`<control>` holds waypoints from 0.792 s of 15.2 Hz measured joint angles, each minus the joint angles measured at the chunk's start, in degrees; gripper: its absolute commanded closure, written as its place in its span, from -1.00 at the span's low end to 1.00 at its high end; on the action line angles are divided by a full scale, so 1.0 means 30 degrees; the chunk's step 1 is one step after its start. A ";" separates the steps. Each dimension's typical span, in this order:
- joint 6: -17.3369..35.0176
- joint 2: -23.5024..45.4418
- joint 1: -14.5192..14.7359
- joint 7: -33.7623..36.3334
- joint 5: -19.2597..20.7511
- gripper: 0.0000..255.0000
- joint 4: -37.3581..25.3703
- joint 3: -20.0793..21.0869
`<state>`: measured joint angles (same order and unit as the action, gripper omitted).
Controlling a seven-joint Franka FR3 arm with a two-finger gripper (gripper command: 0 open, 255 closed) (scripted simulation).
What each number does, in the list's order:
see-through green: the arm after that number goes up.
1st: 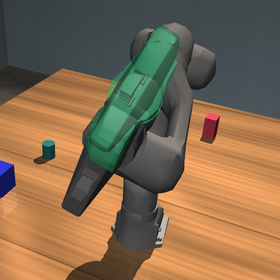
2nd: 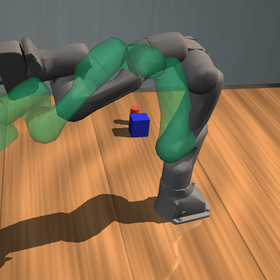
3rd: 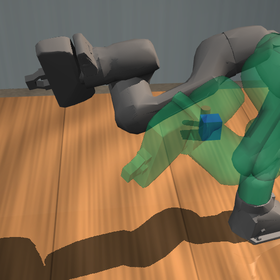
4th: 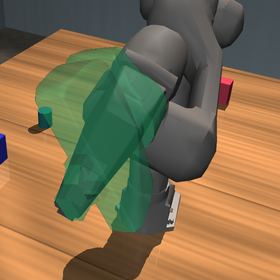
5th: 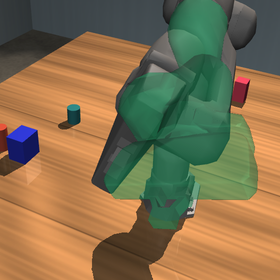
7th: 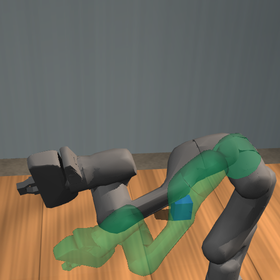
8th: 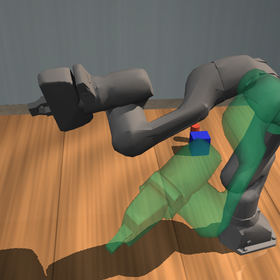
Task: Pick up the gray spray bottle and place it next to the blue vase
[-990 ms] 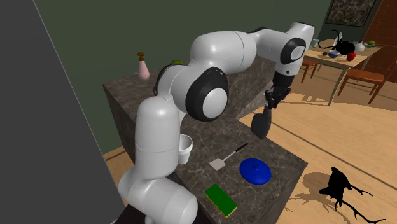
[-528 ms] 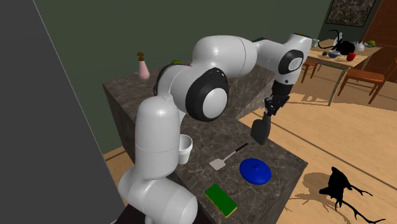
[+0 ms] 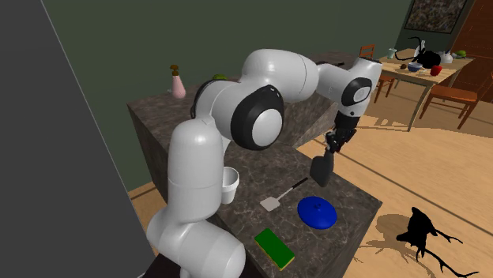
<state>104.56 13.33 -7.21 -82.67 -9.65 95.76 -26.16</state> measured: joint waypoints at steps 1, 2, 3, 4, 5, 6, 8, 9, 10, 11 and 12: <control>0.0223 0.0022 0.0007 -0.0026 -0.0019 1.00 0.0207 0.0009; 0.0439 0.0080 -0.0009 -0.0084 -0.0055 1.00 0.0372 0.0010; 0.0650 0.0192 -0.0037 -0.0149 -0.0113 1.00 0.0486 0.0015; 0.0850 0.0225 -0.0015 -0.0143 -0.0136 1.00 0.0658 0.0034; 0.1085 0.0361 -0.0025 -0.0184 -0.0208 1.00 0.0769 0.0056; 0.1378 0.0331 -0.0002 -0.0207 -0.0211 1.00 0.1095 0.0065; 0.1762 0.0472 -0.0021 -0.0293 -0.0293 1.00 0.1360 0.0084; 0.1841 0.0474 -0.0018 -0.0299 -0.0298 1.00 0.1436 0.0086; 0.1892 0.0505 -0.0018 -0.0303 -0.0317 1.00 0.1455 0.0094; 0.1925 0.0515 -0.0017 -0.0309 -0.0324 1.00 0.1479 0.0096; 0.1941 0.0516 -0.0016 -0.0309 -0.0325 1.00 0.1491 0.0098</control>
<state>110.39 14.88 -7.26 -83.60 -10.63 100.24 -25.87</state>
